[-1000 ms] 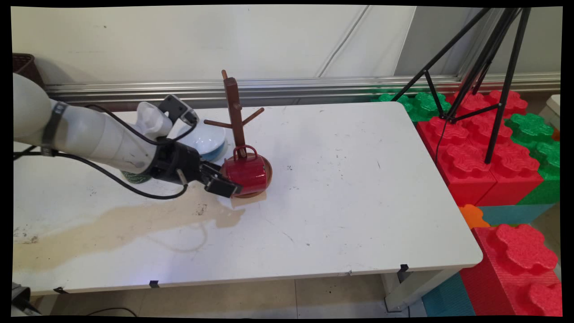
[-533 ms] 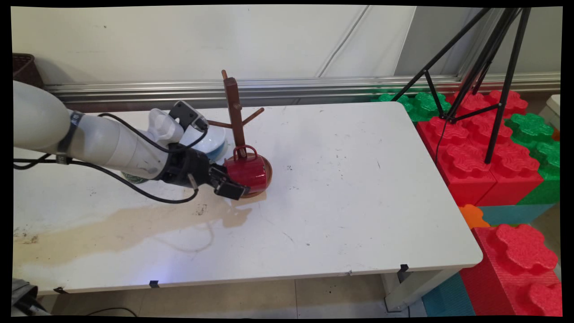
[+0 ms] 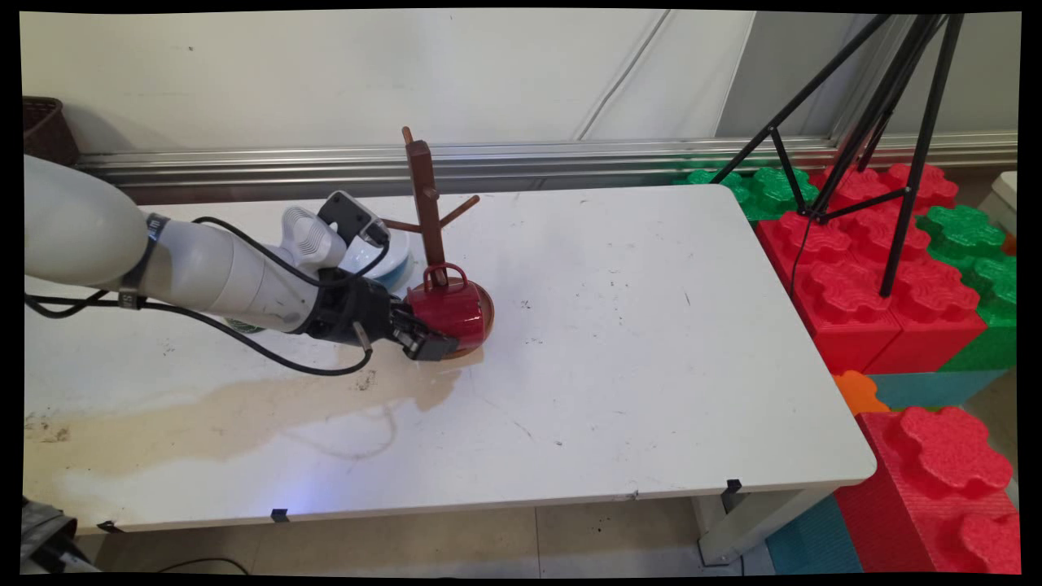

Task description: Pick up the red mug from the rack, then place the picked object on the table

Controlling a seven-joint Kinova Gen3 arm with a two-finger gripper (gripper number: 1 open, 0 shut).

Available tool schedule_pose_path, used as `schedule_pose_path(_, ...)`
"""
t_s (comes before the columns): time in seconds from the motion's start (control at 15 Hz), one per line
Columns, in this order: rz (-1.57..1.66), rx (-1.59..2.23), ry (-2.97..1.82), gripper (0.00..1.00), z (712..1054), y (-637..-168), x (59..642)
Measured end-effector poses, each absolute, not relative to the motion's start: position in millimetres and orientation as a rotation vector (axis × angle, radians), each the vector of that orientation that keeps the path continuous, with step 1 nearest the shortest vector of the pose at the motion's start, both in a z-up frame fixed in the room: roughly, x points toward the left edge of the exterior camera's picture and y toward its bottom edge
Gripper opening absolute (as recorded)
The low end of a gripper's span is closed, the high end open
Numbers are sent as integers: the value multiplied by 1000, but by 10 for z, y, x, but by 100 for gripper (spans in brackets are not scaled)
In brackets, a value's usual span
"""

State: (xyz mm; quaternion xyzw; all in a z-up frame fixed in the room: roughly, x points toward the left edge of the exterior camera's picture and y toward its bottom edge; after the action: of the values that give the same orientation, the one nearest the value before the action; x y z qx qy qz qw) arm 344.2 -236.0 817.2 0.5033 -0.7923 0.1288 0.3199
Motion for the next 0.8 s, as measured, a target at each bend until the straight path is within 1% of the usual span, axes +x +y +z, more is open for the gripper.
schedule_pose_path(0.4, 363, 1320, -2081, 0, 8147, -2334, 3432)
schedule_pose_path(0.47, 354, 1289, -2097, 0, 8150, -2384, 3459)
schedule_pose_path(0.8, 363, 1282, -2087, 0, 8186, -2281, 3434)
